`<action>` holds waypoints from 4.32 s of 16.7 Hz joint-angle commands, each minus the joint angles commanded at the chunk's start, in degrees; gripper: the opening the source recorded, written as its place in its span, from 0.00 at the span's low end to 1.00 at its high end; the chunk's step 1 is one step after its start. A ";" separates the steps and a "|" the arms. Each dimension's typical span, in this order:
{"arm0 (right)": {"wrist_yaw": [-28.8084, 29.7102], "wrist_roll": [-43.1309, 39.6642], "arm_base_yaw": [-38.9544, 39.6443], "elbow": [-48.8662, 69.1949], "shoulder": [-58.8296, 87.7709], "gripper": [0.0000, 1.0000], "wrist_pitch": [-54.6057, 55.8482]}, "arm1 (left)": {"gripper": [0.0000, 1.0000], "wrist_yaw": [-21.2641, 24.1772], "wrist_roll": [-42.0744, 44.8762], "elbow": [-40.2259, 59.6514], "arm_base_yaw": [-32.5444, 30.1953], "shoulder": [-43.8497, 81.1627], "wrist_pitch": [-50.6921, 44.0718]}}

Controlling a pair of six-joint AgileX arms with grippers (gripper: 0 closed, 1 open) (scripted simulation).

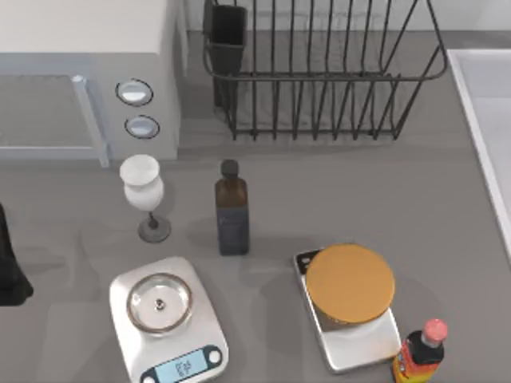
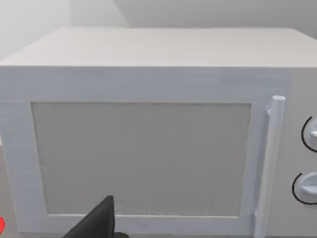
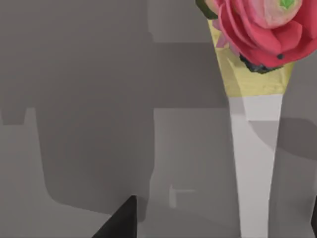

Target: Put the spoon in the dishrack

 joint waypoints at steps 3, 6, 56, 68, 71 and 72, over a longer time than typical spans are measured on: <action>-0.79 1.27 -0.02 2.67 -3.99 0.00 -6.06 | 1.00 0.00 0.00 0.00 0.00 0.00 0.00; -0.83 0.75 -0.32 8.23 -4.78 0.00 -11.86 | 1.00 0.00 0.00 0.00 0.00 0.00 0.00; 60.34 58.86 96.47 40.40 -14.24 0.00 33.36 | 1.00 0.00 0.00 0.00 0.00 0.00 0.00; 40.70 58.26 76.47 35.21 16.32 0.00 71.01 | 1.00 0.00 0.00 0.00 0.00 0.00 0.00; 38.37 58.04 73.88 34.28 19.25 0.00 74.17 | 1.00 0.00 0.00 0.00 0.00 0.00 0.00; 38.37 58.04 73.88 34.28 19.25 0.00 74.17 | 1.00 0.00 0.00 0.00 0.00 0.00 0.00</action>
